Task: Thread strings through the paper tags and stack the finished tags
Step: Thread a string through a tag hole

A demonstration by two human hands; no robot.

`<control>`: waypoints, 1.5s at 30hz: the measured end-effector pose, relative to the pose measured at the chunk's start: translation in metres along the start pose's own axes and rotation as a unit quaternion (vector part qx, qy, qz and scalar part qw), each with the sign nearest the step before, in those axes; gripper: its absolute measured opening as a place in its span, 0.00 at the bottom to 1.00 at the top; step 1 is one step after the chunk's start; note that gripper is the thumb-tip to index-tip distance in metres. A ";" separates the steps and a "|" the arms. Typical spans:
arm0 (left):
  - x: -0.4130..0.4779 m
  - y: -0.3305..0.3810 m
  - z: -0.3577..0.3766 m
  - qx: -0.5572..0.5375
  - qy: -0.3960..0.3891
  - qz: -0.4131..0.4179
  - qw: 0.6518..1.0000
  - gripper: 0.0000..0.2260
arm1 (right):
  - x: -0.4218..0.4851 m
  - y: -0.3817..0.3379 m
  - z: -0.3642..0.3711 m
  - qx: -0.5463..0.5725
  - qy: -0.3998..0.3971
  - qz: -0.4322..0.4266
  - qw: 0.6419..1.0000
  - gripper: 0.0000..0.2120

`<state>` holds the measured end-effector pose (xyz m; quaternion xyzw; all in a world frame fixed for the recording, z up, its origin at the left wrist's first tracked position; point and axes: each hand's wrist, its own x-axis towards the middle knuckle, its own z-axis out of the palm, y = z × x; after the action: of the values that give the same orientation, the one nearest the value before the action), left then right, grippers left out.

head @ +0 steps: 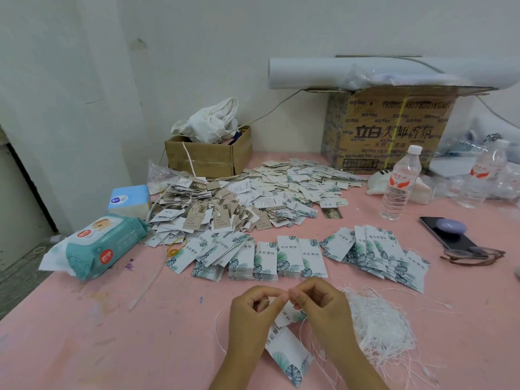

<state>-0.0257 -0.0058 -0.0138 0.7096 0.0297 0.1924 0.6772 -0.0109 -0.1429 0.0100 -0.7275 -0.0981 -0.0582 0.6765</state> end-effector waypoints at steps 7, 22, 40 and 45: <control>-0.001 0.011 0.001 -0.078 -0.016 -0.046 0.996 0.11 | 0.000 -0.003 0.003 0.057 -0.011 0.009 0.998 0.07; -0.001 0.012 0.000 -0.113 -0.038 -0.081 0.990 0.04 | -0.001 0.005 0.007 0.072 -0.034 -0.010 0.997 0.08; 0.017 0.009 -0.014 -0.502 0.052 -0.233 0.831 0.15 | 0.001 0.019 0.002 -0.306 -0.199 -0.077 0.928 0.17; 0.015 0.013 -0.017 -0.566 0.025 -0.210 0.797 0.15 | -0.001 0.019 0.006 -0.249 -0.189 -0.048 0.949 0.08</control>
<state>-0.0197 0.0142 0.0021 0.1709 0.0807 0.0462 0.9809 -0.0083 -0.1378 -0.0094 -0.8651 -0.2415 0.0251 0.4389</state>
